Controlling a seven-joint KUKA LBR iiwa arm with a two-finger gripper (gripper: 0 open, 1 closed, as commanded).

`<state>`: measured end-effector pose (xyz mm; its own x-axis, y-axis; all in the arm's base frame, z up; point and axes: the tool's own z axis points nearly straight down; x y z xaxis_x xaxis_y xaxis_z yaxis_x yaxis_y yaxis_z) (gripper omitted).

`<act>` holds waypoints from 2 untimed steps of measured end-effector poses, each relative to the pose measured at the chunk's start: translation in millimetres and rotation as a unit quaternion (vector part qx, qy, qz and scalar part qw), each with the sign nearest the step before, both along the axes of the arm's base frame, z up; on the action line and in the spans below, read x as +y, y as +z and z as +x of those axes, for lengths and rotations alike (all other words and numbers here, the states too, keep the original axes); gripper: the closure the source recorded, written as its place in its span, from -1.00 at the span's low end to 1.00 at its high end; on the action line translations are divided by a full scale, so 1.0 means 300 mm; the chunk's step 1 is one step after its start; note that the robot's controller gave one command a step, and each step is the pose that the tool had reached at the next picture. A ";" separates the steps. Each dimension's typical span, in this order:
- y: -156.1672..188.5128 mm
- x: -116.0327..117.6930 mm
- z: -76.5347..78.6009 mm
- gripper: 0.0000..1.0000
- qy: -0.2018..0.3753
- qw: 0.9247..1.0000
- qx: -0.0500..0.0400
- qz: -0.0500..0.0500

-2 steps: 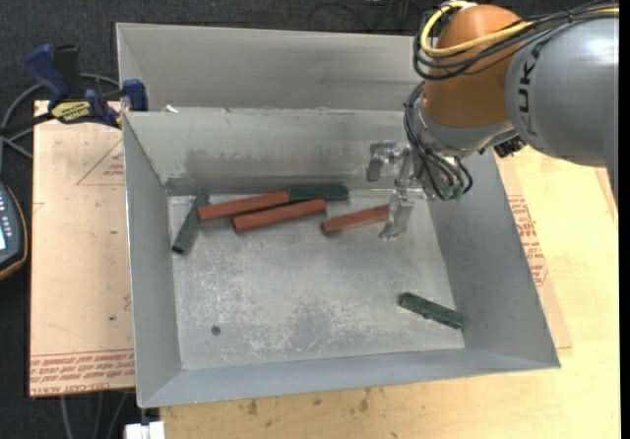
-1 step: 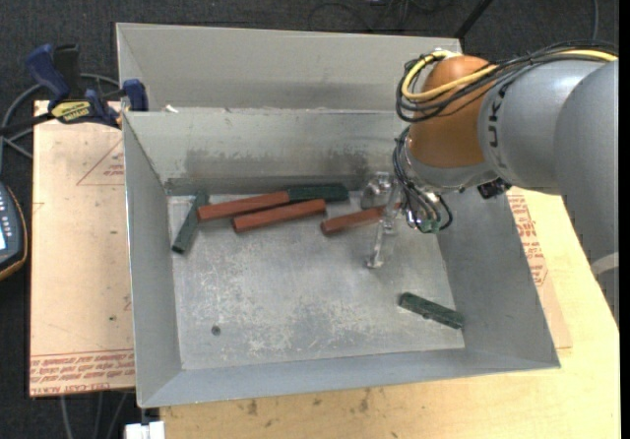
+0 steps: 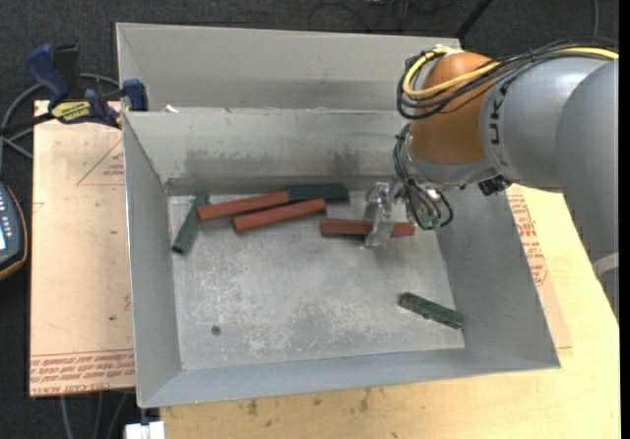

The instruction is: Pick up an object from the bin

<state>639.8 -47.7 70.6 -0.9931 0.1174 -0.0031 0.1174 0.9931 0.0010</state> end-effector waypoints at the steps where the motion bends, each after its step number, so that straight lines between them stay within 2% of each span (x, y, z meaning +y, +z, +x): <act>1: 0.465 0.028 -0.073 1.00 0.091 0.996 -0.004 -0.001; 2: 0.450 0.028 -0.076 -1.00 0.090 0.996 0.000 0.000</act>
Offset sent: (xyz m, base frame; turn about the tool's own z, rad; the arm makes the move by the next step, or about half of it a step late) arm -0.0238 0.0073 0.1349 -0.1821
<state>616.9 -39.3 205.7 -0.9980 -0.0634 -0.0039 -0.0634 0.9980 0.0006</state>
